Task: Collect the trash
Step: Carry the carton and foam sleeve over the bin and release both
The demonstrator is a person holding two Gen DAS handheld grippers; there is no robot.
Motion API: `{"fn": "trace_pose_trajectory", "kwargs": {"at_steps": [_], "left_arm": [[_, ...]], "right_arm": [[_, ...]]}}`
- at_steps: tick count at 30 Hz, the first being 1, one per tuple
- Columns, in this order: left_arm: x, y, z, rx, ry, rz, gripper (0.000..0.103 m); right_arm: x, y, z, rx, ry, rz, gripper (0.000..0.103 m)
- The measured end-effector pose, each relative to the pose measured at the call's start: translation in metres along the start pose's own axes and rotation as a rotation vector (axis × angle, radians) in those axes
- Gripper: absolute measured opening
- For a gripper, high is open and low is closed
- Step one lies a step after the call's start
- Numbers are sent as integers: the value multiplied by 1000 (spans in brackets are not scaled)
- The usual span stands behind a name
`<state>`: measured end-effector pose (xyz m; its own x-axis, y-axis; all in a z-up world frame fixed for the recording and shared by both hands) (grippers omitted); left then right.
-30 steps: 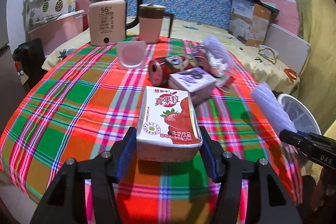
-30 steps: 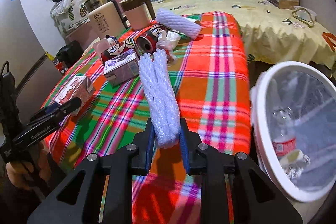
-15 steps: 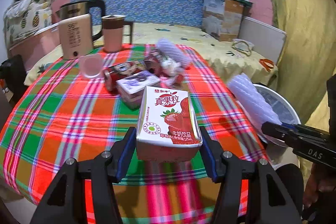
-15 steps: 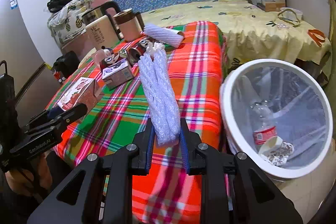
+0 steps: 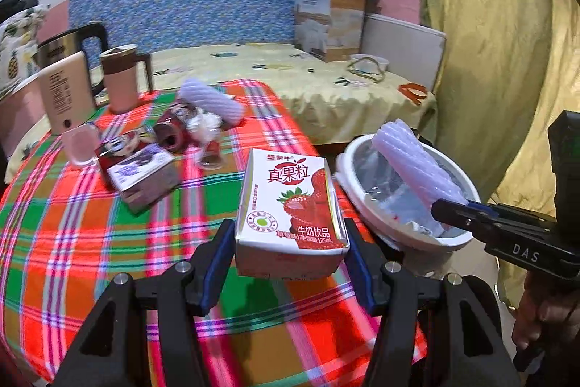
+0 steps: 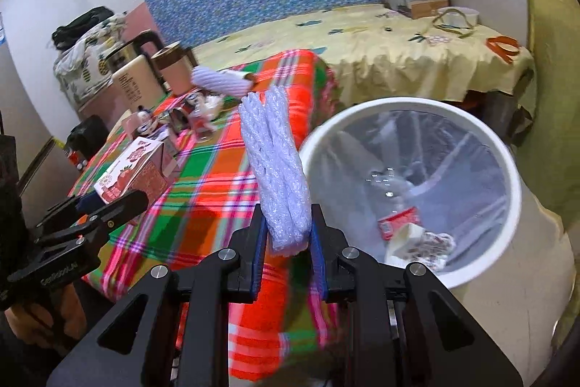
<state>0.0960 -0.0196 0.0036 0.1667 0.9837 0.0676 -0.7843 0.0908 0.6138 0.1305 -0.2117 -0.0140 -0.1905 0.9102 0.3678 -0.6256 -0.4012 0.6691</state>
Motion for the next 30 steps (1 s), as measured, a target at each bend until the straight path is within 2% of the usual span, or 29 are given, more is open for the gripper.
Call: {"fn": "trace_pose_trajectory", "kwargs": {"at_steps": [15,30], "left_arm": [[-43,-24,22,-5,-62,-131,60],[-91,-65,43,32,-138,-260,60]], "right_arm": [[-41,10,5,-31,-80,-79,25],[-71,6,9,-10,-120,-150,25]]}}
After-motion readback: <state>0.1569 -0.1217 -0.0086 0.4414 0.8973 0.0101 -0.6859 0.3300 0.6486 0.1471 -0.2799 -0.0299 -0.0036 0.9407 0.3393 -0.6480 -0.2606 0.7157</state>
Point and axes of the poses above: each gripper's, at about its wrist camera, not at the fingertips, and y roughly against the way its jaws point, x to its left, z to its top, the point moved 2 cm from there along -y, roughly the way its jaws point, and after that the axes turned 13 degrees about -y, right-handed, at the moved point
